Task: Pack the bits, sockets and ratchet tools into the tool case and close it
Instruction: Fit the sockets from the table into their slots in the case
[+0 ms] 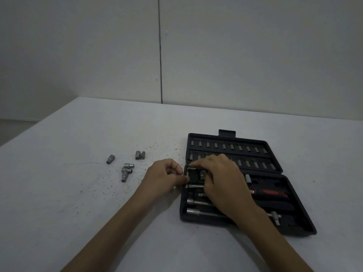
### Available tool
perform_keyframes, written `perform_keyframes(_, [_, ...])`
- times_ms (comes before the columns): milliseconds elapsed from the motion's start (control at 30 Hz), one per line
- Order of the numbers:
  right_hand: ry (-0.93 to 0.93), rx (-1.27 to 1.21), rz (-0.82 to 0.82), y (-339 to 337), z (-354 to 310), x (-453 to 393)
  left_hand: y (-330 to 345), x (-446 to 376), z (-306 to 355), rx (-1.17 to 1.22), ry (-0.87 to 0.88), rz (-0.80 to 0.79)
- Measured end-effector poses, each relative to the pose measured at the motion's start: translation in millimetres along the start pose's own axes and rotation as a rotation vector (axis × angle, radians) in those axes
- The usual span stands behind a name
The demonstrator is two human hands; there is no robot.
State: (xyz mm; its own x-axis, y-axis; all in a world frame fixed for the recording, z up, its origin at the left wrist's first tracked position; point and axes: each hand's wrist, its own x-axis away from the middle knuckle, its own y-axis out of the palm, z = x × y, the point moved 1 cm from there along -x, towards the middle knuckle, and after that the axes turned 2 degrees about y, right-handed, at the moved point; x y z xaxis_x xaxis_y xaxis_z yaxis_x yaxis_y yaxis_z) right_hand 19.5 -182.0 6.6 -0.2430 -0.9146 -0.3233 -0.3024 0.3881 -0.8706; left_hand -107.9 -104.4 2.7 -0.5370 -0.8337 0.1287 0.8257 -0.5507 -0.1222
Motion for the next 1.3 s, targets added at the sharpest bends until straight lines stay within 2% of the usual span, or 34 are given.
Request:
perform_keyframes(133, [-0.038, 0.079, 0.102, 7.7, -1.6, 2.4, -1.4, 1.0, -4.6, -0.009, 0.046, 0.026])
perform_keyframes(367, [-0.052, 0.069, 0.127, 9.7, -1.0, 4.3, -6.6, -3.5, -8.9, -0.18, 0.111, 0.029])
perform_keyframes(933, [-0.11, 0.154, 0.161, 14.2, -2.2, 6.2, -6.7, -6.3, -14.9, -0.247, 0.164, 0.052])
perform_keyframes(1300, [-0.055, 0.064, 0.026, 6.3, -7.8, 5.7, -6.3, 1.6, -14.9, -0.514, 0.404, 0.106])
